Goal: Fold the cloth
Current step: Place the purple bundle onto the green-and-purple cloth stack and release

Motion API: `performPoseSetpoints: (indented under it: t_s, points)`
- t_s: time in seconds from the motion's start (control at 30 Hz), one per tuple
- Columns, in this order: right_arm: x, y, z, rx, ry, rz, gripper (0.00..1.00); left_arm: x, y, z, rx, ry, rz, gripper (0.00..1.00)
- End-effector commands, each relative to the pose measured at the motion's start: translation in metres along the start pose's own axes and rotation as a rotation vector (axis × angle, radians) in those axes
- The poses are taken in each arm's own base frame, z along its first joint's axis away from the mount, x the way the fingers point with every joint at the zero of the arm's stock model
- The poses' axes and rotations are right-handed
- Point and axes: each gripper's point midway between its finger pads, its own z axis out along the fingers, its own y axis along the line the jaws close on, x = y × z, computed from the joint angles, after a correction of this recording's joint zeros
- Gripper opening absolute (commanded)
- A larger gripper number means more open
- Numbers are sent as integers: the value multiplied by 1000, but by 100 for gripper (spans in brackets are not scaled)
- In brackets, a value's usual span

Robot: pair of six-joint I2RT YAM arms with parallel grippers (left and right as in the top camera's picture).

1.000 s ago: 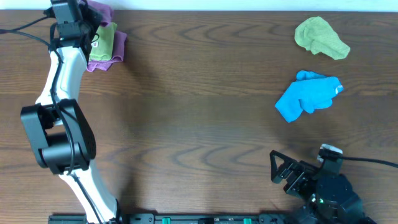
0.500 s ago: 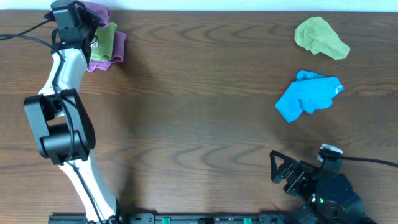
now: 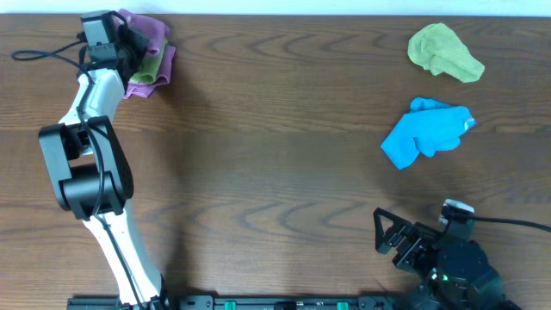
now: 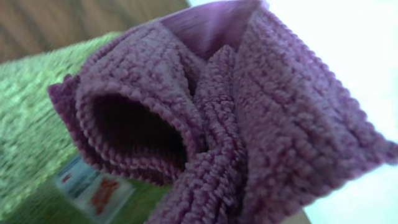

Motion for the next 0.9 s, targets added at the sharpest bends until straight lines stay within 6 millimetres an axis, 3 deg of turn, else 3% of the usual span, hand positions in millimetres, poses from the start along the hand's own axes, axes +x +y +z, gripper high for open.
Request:
performPoseSetpoints:
  t_s: [0.0,0.27,0.53,0.7,0.8,0.87]
  points:
    - [-1,-3,1,14,-12,9,99,0,-2,2,7,17,25,6]
    - [-1,-3,1,14,-11,9,99,18,20,0,-80,92,50,6]
    - [-1,-4,1,14,-11,9,99,8,39,-10,-123,109,17,27]
    - [-1,-3,1,14,-11,9,99,-5,35,-27,-101,112,30,34]
    - [-1,-4,1,14,-11,9,99,-14,33,-36,-101,99,30,46]
    - [-1,-3,1,14,-11,9,99,-17,31,-41,-100,95,30,65]
